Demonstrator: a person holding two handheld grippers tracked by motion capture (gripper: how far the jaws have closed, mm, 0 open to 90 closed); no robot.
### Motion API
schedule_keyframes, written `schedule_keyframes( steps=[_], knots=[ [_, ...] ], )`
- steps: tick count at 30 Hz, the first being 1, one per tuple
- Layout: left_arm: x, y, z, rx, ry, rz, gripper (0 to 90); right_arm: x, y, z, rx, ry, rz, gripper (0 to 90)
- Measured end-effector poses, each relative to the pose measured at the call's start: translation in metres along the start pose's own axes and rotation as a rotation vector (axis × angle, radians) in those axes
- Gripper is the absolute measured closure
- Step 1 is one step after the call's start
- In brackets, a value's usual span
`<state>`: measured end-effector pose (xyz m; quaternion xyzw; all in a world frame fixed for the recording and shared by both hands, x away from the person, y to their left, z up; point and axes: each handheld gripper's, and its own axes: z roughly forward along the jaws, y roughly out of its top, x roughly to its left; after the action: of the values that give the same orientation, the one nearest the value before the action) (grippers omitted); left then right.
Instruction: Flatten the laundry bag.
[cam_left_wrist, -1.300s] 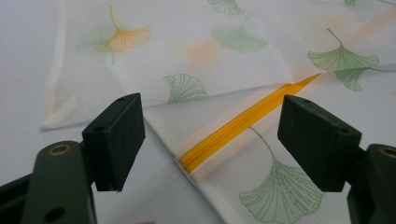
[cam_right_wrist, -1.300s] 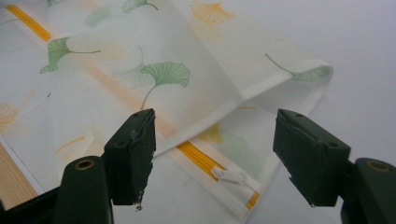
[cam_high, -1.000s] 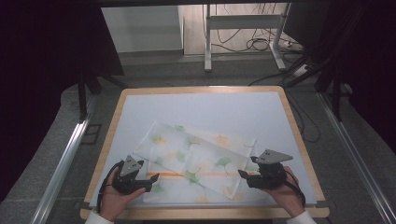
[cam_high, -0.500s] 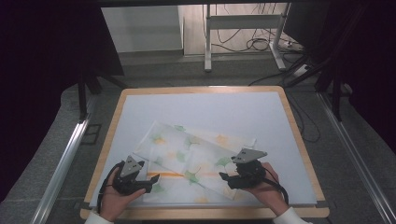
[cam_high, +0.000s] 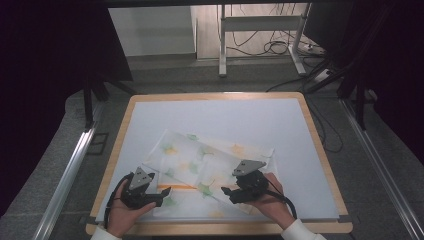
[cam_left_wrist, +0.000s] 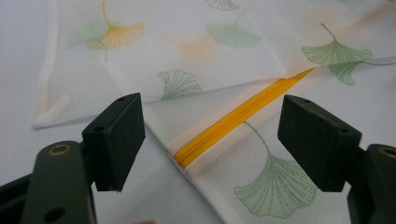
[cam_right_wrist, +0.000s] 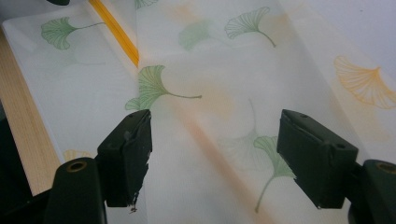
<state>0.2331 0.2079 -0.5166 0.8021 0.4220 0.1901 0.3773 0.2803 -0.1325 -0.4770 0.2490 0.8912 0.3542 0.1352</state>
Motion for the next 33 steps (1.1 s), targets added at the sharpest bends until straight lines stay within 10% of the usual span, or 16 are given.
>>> schedule_keyframes(
  steps=[33],
  knots=[
    [0.001,-0.001,0.002,0.009,0.002,0.008,22.8,0.029,0.006,0.055,0.175,0.038,-0.086,25.4]
  ],
)
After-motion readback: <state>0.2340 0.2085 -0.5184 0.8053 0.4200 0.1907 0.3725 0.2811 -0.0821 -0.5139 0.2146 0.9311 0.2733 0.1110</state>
